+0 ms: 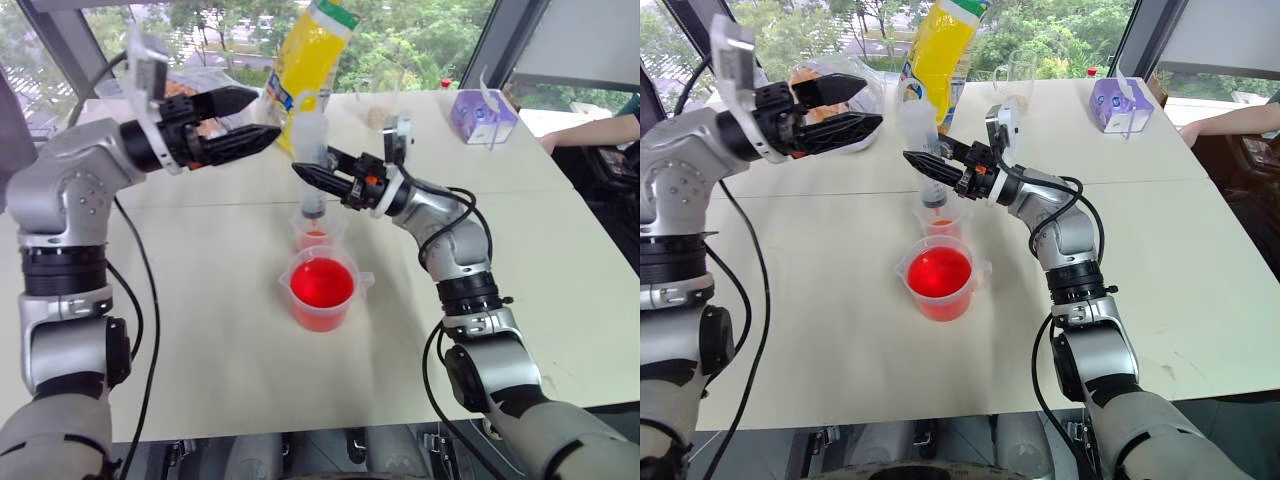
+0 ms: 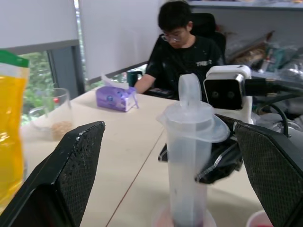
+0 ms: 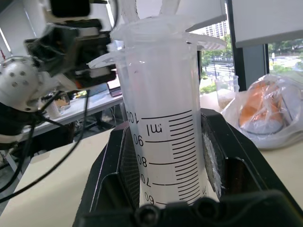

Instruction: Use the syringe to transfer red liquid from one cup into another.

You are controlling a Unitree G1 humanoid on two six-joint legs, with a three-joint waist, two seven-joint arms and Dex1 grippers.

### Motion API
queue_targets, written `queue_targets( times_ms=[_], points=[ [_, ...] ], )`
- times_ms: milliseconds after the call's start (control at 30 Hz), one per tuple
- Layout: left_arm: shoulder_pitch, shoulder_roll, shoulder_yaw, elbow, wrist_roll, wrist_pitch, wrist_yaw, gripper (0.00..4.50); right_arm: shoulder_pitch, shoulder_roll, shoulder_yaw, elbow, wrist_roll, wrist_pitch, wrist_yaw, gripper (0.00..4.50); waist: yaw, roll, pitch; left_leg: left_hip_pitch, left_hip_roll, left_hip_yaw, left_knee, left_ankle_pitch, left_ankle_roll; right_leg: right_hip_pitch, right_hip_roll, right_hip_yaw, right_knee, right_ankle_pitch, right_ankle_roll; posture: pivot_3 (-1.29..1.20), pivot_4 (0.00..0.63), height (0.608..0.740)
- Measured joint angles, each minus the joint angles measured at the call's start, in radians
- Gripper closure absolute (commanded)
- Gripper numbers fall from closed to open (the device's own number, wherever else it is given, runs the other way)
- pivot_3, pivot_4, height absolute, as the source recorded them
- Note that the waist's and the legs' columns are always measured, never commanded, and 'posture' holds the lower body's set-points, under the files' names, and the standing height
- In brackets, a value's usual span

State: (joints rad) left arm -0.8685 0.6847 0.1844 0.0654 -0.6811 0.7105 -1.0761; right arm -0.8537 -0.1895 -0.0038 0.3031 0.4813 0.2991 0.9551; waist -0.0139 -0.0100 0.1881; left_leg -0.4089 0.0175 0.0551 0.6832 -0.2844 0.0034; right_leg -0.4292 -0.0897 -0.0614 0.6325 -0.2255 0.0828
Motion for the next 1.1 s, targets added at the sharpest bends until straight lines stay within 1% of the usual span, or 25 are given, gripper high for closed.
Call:
queue_targets(
  times_ms=[133,233,300,400,600,667,733,833,1100],
  points=[
    [0.080,0.024,0.004,-0.076,-0.028,0.030,0.000,0.02,-0.044,-0.041,-0.046,-0.035,0.053,0.094,-0.045,3.02,0.002,0.000,0.000,0.000,-0.001,0.000,0.000,0.000,0.000,0.000,-0.002,0.000,0.000,0.000,0.000,0.00,0.150,0.740],
    [0.140,0.024,0.013,-0.127,-0.049,0.048,0.012,0.02,-0.116,-0.138,-0.081,-0.091,0.073,0.211,-0.098,3.02,0.002,0.000,0.000,0.000,-0.001,0.000,0.000,0.000,0.000,0.000,-0.002,0.000,0.000,0.000,0.000,0.00,0.150,0.740],
    [0.188,0.024,0.019,-0.164,-0.058,0.049,0.022,0.02,-0.157,-0.211,-0.099,-0.116,0.083,0.325,-0.149,3.02,0.000,0.000,0.000,0.000,-0.001,0.000,0.000,0.000,0.000,0.000,-0.002,0.000,0.000,0.000,0.000,0.00,0.150,0.740],
    [0.231,0.022,0.024,-0.199,-0.076,0.051,0.047,0.02,-0.187,-0.286,-0.132,-0.124,0.103,0.514,-0.229,3.02,0.001,0.000,0.000,0.000,-0.001,0.000,0.000,0.000,0.000,0.000,-0.002,0.000,0.000,0.000,0.000,0.00,0.150,0.740],
    [0.282,0.021,0.039,-0.271,-0.131,0.072,0.090,0.02,-0.195,-0.465,-0.069,-0.111,0.063,0.926,-0.342,3.02,0.002,0.000,0.000,0.000,-0.001,0.001,0.000,-0.001,0.002,0.000,-0.002,0.000,-0.001,0.000,0.000,0.00,0.150,0.740],
    [0.292,0.021,0.039,-0.284,-0.141,0.077,0.100,0.02,-0.178,-0.494,-0.055,-0.103,0.048,0.992,-0.360,3.02,0.002,0.000,0.000,0.000,-0.001,0.001,0.000,-0.001,0.002,0.000,-0.002,0.000,-0.001,0.000,0.000,0.00,0.150,0.740],
    [0.305,0.024,0.041,-0.297,-0.153,0.087,0.109,0.02,-0.143,-0.505,-0.049,-0.089,0.033,1.046,-0.380,3.02,0.002,0.000,0.000,0.000,-0.001,0.001,0.000,-0.001,0.002,0.000,-0.002,0.000,-0.001,0.000,0.000,0.00,0.150,0.740],
    [0.307,0.024,0.042,-0.312,-0.171,0.092,0.126,0.02,-0.117,-0.499,-0.048,-0.007,0.002,1.131,-0.429,3.02,0.001,0.000,0.000,-0.001,-0.002,0.001,0.000,-0.001,0.002,0.000,-0.002,0.000,-0.001,0.000,0.000,0.00,0.150,0.740],
    [0.318,0.028,0.041,-0.338,-0.184,0.095,0.156,0.02,-0.040,-0.472,-0.042,0.035,-0.045,1.183,-0.481,3.02,0.001,0.000,0.000,-0.001,-0.002,0.001,0.000,-0.001,0.002,0.000,-0.001,0.000,-0.002,0.000,0.000,0.00,0.150,0.740]
  ],
)
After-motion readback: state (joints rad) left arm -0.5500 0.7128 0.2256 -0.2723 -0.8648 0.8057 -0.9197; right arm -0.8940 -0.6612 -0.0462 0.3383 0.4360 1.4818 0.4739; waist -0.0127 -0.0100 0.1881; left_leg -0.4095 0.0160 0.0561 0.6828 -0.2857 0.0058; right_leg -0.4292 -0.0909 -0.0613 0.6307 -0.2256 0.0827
